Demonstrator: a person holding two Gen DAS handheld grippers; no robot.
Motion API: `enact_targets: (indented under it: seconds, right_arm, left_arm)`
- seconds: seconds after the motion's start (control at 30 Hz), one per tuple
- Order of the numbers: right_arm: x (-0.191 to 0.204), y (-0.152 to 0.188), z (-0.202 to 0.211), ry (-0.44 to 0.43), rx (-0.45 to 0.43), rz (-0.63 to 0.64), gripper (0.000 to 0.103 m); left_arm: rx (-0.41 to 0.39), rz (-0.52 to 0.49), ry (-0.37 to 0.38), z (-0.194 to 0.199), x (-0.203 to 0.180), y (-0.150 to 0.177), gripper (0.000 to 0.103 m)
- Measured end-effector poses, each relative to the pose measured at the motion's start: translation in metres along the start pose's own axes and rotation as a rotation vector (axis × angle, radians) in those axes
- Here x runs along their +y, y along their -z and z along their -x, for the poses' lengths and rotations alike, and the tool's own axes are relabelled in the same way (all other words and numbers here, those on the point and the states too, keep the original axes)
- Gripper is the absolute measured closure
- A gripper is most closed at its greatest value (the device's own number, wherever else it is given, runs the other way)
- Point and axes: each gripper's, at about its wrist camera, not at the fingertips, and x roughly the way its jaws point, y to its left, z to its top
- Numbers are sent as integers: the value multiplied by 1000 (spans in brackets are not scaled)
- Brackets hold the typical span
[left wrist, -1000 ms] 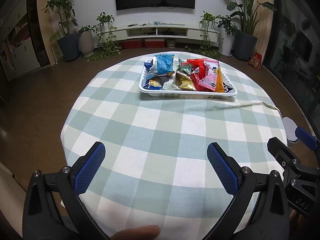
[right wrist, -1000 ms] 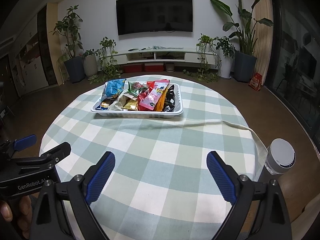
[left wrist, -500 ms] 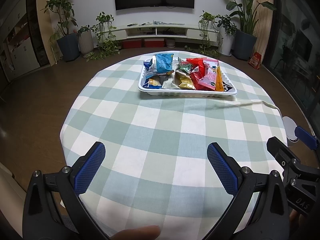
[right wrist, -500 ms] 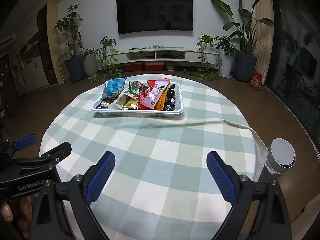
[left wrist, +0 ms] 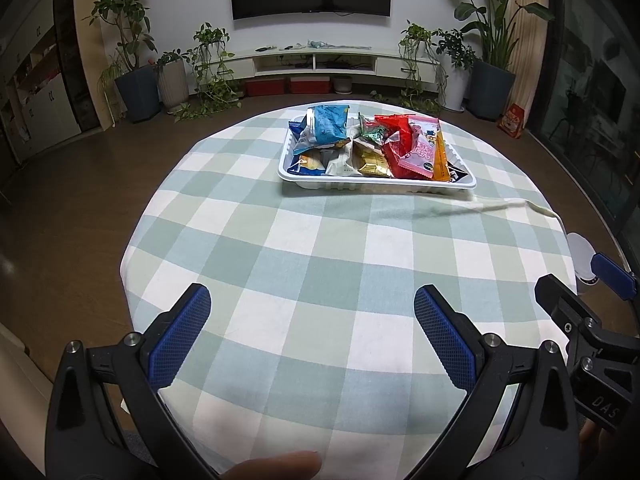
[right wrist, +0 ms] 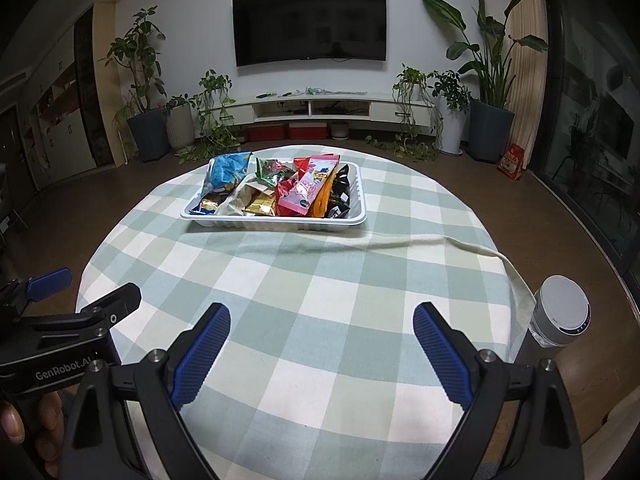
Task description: Organize snacks
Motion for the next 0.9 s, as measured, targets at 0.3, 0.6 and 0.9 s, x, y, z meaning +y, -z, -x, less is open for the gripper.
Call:
enact_targets:
  seconds: [0.3,0.6,0.9]
  right_arm:
    - [0,3,0,-1,5,1,8]
    - [0,2,0,-2,7,1,8]
    - [0,2,1,-1,9,2,8]
  left_arm:
    - [-1,6,0,-1,2,2,0]
    - [-2,8,-1,-1,2,3,0]
    - [-2,6,-7,-1,2,3,0]
